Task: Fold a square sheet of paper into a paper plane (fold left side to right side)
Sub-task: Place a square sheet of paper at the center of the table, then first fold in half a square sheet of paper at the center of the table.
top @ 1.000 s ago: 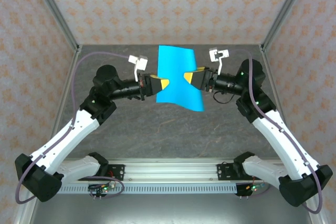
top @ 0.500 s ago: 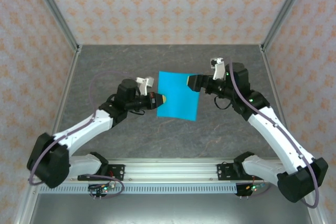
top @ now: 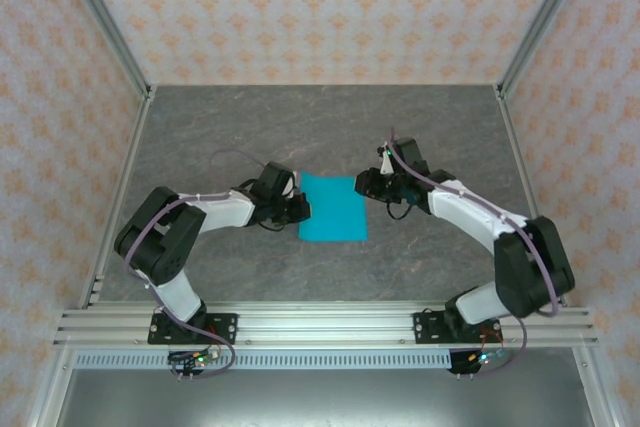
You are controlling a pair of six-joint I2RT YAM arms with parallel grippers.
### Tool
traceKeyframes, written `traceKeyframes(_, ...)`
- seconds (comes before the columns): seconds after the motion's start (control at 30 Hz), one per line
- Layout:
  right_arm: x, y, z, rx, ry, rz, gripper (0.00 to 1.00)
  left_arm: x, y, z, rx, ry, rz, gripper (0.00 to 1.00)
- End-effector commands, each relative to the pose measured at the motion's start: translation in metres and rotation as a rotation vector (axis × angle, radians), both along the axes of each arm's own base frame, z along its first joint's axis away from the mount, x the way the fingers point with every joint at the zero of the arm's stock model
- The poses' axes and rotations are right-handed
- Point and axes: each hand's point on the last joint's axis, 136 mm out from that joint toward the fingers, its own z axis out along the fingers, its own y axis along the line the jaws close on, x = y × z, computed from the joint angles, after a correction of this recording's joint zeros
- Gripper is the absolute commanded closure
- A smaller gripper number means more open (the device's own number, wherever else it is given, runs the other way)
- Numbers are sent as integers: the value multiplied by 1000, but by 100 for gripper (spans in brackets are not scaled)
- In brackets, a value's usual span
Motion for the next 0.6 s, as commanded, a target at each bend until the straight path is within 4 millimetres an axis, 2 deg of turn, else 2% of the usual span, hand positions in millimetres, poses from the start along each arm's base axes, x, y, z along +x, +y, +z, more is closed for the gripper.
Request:
traceKeyframes(0.0, 7, 10, -17, 48, 28, -23, 70, 8, 2, 13, 44, -46, -18, 100)
traceKeyframes(0.13, 10, 7, -53, -6, 113, -54, 72, 6, 2, 17, 40, -45, -26, 100)
traceKeyframes(0.27, 8, 2, -79, -62, 184, -65, 73, 6, 0, 23, 36, -46, -36, 99)
traceKeyframes(0.4, 0, -2, -101, -94, 249, -73, 73, 9, -9, 34, -14, -52, -44, 83)
traceKeyframes(0.57, -11, -14, -113, -151, 283, -83, 73, 16, -28, 65, -136, -89, -62, 61)
